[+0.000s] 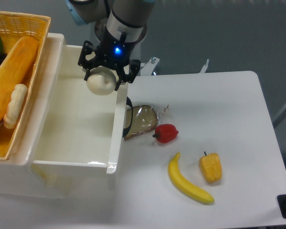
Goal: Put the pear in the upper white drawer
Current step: 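Lower the pear into the drawer and open the gripper, then raise the open gripper up out of the drawer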
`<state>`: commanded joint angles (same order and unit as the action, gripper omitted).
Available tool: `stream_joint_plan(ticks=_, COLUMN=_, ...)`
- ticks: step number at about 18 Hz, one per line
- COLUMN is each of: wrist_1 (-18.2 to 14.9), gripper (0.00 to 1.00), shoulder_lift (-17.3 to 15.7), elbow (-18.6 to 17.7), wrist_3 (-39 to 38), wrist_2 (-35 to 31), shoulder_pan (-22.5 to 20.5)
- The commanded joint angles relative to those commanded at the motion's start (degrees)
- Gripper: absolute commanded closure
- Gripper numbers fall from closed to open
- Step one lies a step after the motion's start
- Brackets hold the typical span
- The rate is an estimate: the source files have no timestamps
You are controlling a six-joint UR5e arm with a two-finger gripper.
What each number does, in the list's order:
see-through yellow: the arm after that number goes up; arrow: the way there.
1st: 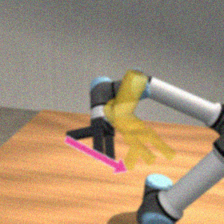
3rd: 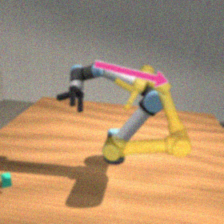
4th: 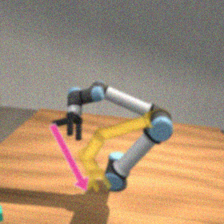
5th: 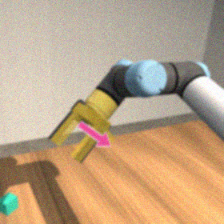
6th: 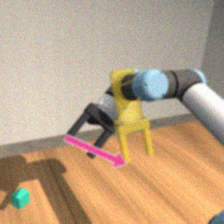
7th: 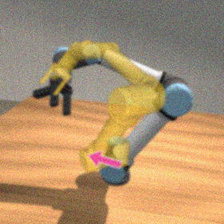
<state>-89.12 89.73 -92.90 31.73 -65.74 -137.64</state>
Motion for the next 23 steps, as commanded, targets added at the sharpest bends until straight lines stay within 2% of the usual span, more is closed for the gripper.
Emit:
stream_joint_plan(ticks=4, wrist_1=0.0, gripper=0.32, shoulder_lift=1.1, elbow=-0.1, wrist_3=0.0, wrist_2=0.0, shoulder_pan=1.5)
stream_joint_plan(ticks=7, wrist_1=0.0, gripper=0.24, shoulder_lift=2.2, elbow=-0.1, wrist_3=0.1, wrist_2=-0.3, shoulder_pan=2.2)
stream_joint_plan(ticks=10, wrist_1=-0.2, gripper=0.23, shoulder_lift=2.5, elbow=0.0, wrist_3=0.0, wrist_2=-2.8, shoulder_pan=3.7)
stream_joint_plan(ticks=12, wrist_1=-0.2, gripper=0.15, shoulder_lift=2.4, elbow=0.1, wrist_3=0.0, wrist_2=-3.3, shoulder_pan=3.9)
stream_joint_plan(ticks=16, wrist_1=-0.3, gripper=0.06, shoulder_lift=1.9, elbow=0.1, wrist_3=0.1, wrist_2=-3.3, shoulder_pan=3.8)
stream_joint_plan(ticks=23, wrist_1=-0.2, gripper=0.06, shoulder_lift=0.6, elbow=0.3, wrist_3=0.2, wrist_2=-3.1, shoulder_pan=3.8)
